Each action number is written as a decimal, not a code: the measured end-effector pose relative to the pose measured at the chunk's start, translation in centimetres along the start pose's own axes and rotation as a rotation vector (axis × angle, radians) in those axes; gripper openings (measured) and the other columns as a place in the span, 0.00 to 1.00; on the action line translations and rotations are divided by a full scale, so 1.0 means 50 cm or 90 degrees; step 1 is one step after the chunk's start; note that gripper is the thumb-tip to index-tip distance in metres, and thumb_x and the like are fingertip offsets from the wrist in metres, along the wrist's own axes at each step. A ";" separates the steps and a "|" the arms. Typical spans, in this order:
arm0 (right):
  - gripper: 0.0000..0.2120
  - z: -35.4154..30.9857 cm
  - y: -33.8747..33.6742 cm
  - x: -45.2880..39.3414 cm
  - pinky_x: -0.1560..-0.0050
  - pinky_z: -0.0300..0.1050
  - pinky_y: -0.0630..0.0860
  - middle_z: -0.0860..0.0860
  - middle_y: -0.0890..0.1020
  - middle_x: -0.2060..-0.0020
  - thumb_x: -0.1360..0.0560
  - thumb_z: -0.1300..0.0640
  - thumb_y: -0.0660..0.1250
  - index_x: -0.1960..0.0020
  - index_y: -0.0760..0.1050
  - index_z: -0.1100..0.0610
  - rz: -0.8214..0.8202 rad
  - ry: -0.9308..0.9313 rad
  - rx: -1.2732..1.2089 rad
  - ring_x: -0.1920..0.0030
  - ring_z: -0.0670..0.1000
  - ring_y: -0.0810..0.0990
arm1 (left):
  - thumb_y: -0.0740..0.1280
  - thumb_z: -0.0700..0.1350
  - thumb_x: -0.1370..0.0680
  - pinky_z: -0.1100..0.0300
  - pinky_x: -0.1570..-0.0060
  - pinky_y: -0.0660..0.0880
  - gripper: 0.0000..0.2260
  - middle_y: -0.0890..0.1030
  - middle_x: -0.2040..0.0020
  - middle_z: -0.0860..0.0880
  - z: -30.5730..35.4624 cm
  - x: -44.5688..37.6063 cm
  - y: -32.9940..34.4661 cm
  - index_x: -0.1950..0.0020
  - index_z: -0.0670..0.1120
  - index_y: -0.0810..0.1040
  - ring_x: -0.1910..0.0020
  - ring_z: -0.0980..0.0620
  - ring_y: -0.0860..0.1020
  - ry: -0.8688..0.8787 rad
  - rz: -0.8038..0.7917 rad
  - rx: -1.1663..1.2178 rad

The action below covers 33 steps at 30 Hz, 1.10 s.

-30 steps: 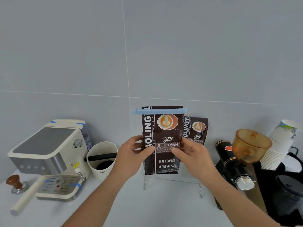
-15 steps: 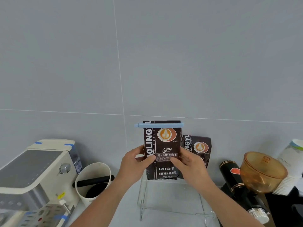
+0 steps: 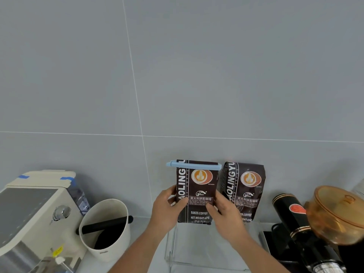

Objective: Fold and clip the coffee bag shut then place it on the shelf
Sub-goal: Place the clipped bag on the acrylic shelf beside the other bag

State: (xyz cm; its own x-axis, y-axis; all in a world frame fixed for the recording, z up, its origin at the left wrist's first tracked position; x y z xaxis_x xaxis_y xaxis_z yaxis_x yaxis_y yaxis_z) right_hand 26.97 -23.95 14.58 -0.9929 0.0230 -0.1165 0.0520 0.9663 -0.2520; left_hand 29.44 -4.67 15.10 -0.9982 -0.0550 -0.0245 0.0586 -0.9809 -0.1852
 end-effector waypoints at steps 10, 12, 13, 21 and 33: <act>0.26 0.058 0.020 -0.025 0.30 0.55 0.71 0.42 0.79 0.36 0.22 0.65 0.63 0.29 0.68 0.43 0.014 0.034 0.023 0.33 0.43 0.74 | 0.72 0.45 0.25 0.66 0.51 0.78 0.22 0.78 0.38 0.51 -0.061 -0.029 0.017 0.32 0.51 0.73 0.41 0.51 0.78 -0.002 0.009 -0.016; 0.25 0.061 0.018 -0.031 0.32 0.54 0.73 0.40 0.81 0.38 0.22 0.64 0.63 0.31 0.69 0.41 0.022 0.037 0.026 0.35 0.41 0.75 | 0.71 0.45 0.25 0.71 0.56 0.77 0.22 0.78 0.38 0.51 -0.061 -0.034 0.020 0.32 0.51 0.73 0.43 0.53 0.79 0.009 0.003 -0.028; 0.24 0.062 0.017 -0.033 0.33 0.53 0.73 0.40 0.81 0.39 0.22 0.64 0.63 0.32 0.70 0.41 0.027 0.039 0.027 0.36 0.40 0.76 | 0.71 0.44 0.25 0.73 0.57 0.77 0.22 0.79 0.39 0.52 -0.061 -0.036 0.021 0.32 0.52 0.73 0.44 0.55 0.79 0.012 0.000 -0.028; 0.25 0.052 0.010 -0.045 0.35 0.46 0.75 0.36 0.83 0.44 0.23 0.65 0.64 0.36 0.73 0.38 0.056 0.032 0.064 0.40 0.37 0.78 | 0.72 0.41 0.26 0.73 0.56 0.77 0.21 0.81 0.43 0.56 -0.059 -0.054 0.026 0.37 0.58 0.74 0.47 0.61 0.80 0.023 -0.031 -0.032; 0.21 0.044 0.009 -0.043 0.40 0.39 0.76 0.40 0.85 0.47 0.23 0.63 0.64 0.37 0.74 0.40 0.028 0.049 0.089 0.43 0.39 0.80 | 0.74 0.42 0.27 0.79 0.60 0.74 0.19 0.81 0.48 0.61 -0.048 -0.053 0.018 0.41 0.59 0.76 0.51 0.63 0.80 0.025 -0.032 -0.093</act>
State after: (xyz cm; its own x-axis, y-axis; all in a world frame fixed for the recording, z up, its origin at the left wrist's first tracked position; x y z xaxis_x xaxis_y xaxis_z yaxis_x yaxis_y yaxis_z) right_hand 29.38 -24.16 12.61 -0.9944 0.0886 -0.0577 0.1040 0.9191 -0.3800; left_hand 32.15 -4.95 12.62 -0.9987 0.0031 -0.0502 0.0136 -0.9444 -0.3286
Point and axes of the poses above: each hand's wrist, its own x-axis away from the middle knuckle, its own y-axis out of the palm, z = x × y, the point moved 9 cm from there along -x, towards the middle knuckle
